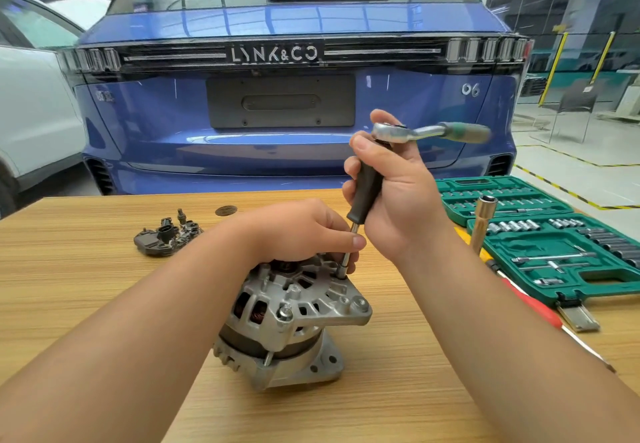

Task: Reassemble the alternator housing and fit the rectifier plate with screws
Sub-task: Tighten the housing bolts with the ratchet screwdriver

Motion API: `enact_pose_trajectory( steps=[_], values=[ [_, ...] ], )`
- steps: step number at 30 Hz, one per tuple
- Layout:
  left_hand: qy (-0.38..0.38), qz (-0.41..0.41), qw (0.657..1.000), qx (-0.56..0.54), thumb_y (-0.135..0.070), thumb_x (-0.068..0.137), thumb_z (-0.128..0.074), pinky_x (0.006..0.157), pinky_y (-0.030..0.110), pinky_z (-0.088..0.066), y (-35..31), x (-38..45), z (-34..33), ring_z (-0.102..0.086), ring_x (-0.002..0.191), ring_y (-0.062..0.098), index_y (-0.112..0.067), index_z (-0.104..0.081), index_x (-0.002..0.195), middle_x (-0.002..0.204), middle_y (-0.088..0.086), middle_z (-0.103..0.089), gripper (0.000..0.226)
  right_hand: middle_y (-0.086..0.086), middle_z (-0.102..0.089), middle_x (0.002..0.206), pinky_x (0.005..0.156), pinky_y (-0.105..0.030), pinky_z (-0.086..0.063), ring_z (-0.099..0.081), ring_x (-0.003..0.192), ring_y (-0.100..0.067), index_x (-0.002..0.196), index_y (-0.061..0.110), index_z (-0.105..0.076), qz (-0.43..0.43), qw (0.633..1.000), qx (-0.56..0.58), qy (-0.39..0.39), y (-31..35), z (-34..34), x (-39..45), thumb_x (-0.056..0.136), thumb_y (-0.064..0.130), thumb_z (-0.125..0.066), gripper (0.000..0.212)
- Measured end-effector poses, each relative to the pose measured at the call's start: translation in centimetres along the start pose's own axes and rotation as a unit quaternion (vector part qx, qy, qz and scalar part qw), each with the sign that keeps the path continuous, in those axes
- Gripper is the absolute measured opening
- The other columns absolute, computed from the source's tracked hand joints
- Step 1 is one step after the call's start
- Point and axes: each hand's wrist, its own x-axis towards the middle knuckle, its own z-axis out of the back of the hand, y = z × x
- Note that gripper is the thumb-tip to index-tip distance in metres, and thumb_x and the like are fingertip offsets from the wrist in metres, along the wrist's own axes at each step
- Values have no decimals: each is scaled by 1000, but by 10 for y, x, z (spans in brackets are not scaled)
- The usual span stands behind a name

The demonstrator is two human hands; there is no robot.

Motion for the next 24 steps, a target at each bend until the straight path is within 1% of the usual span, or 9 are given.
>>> enact_pose_trajectory(
  steps=[4, 6, 8, 11, 14, 17, 20, 22, 24],
  values=[
    [-2, 4, 1000, 1, -57, 99, -53, 91, 36, -50, -1, -1, 0, -67, 85, 0, -40, -77, 86, 89, -22, -74, 32, 3, -62, 80, 54, -28, -48, -54, 62, -15, 116, 33, -59, 168, 978, -125, 13, -8, -2, -2, 96, 5, -58, 34],
    [-1, 4, 1000, 4, -57, 99, -53, 92, 39, -50, -2, -1, 0, -68, 86, 2, -41, -77, 85, 90, -21, -74, 32, 4, -60, 78, 54, -30, -48, -52, 61, -15, 117, 34, -59, 197, 968, -156, 19, -9, 0, -1, 96, 8, -56, 33],
    [-1, 5, 1000, -1, -58, 99, -53, 85, 35, -48, -2, -1, 0, -66, 81, -3, -41, -77, 85, 88, -23, -74, 33, 4, -61, 79, 56, -30, -48, -53, 62, -15, 118, 34, -61, 179, 973, -142, 26, -9, 2, 0, 95, 10, -56, 34],
    [-6, 9, 1000, -4, -58, 99, -53, 77, 31, -44, -1, -1, 0, -64, 73, -7, -39, -78, 86, 85, -23, -73, 34, -6, -64, 88, 59, -32, -46, -53, 66, -20, 127, 28, -60, 106, 990, -37, 81, -5, 9, 1, 92, 13, -45, 41],
    [-8, 14, 1000, -6, -59, 98, -54, 79, 32, -46, 0, -1, -1, -65, 73, -5, -39, -78, 85, 84, -23, -74, 34, -11, -64, 95, 66, -35, -41, -51, 71, -25, 131, 26, -60, 42, 987, 53, 144, 0, 14, 2, 92, 27, -38, 45],
    [-7, 19, 1000, -10, -58, 98, -55, 83, 33, -48, 0, -1, -1, -66, 77, -6, -40, -78, 85, 86, -24, -74, 33, -8, -64, 94, 66, -35, -42, -53, 71, -23, 131, 29, -60, 7, 986, 70, 152, 3, 14, 3, 96, 40, -38, 42],
    [-3, 16, 1000, -15, -58, 99, -54, 84, 33, -48, -1, -2, 0, -67, 79, -5, -40, -78, 86, 89, -24, -75, 32, -1, -62, 86, 64, -32, -42, -52, 67, -17, 127, 25, -56, -15, 994, 35, 107, 7, 8, 2, 91, 43, -54, 41],
    [0, 11, 1000, -13, -59, 98, -54, 83, 33, -48, -2, -2, 0, -67, 80, -5, -40, -77, 87, 90, -24, -75, 32, 3, -57, 74, 59, -28, -42, -50, 59, -15, 113, 15, -56, 8, 999, -39, 20, 9, 2, 1, 96, 36, -61, 28],
    [3, 7, 1000, -6, -59, 98, -54, 78, 31, -46, -3, -2, 0, -66, 76, -7, -41, -77, 86, 86, -25, -74, 32, 5, -52, 63, 53, -25, -41, -47, 51, -12, 97, 13, -59, 17, 993, -99, -70, 11, -1, 3, 95, 28, -69, 18]
  ],
)
